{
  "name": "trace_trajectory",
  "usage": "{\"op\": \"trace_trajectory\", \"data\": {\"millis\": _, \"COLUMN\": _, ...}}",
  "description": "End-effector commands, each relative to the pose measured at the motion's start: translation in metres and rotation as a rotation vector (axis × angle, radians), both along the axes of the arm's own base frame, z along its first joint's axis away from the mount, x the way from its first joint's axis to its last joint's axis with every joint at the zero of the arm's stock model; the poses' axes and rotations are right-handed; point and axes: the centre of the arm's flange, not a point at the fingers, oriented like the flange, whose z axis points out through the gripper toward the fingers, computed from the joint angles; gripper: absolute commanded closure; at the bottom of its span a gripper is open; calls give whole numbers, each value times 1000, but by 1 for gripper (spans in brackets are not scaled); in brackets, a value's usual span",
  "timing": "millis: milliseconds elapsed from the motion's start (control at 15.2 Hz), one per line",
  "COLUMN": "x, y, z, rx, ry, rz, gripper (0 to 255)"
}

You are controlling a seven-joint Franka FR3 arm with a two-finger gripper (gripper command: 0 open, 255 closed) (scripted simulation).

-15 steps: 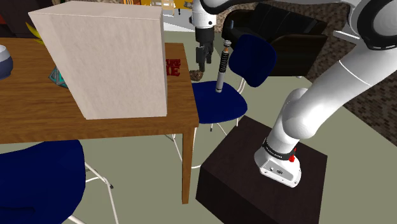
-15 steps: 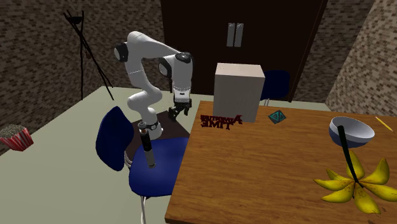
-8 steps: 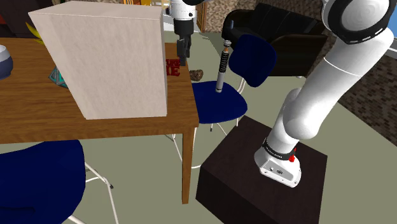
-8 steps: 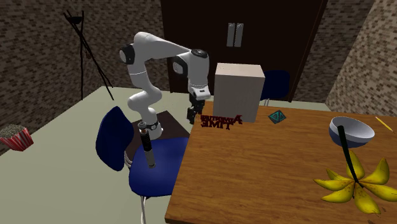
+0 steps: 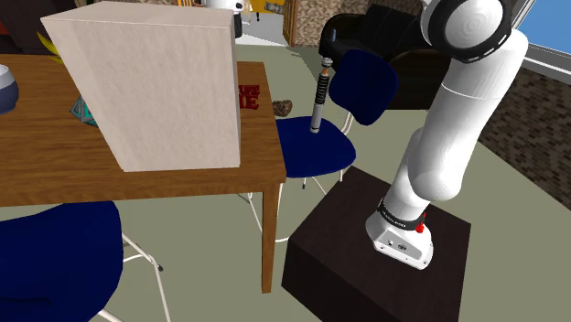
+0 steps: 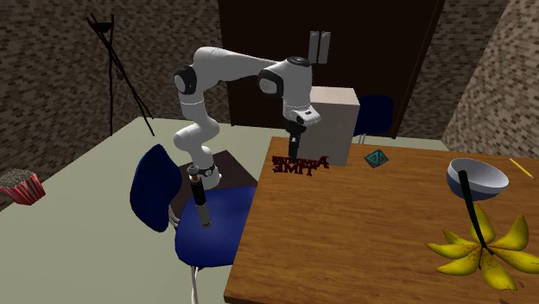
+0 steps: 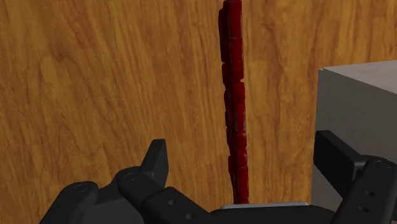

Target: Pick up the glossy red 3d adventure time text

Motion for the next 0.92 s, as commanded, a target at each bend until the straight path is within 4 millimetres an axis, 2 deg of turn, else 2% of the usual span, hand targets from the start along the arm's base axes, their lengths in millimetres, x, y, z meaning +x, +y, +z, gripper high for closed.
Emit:
{"op": "trace_trajectory", "data": {"millis": 0, "x": 5, "y": 10, "z": 5, "rx": 8, "ry": -10, "rz": 38, "gripper": 0}}
{"op": "trace_trajectory", "data": {"millis": 462, "x": 5, "y": 10, "z": -35, "rx": 8, "ry": -10, "rz": 38, "gripper": 0}}
{"op": "trace_trajectory", "data": {"millis": 594, "x": 5, "y": 10, "z": -35, "rx": 8, "ry": -10, "rz": 38, "gripper": 0}}
{"op": "trace_trajectory", "data": {"millis": 660, "x": 5, "y": 10, "z": -35, "rx": 8, "ry": -10, "rz": 38, "gripper": 255}}
{"op": "trace_trajectory", "data": {"millis": 858, "x": 5, "y": 10, "z": -35, "rx": 8, "ry": -10, "rz": 38, "gripper": 255}}
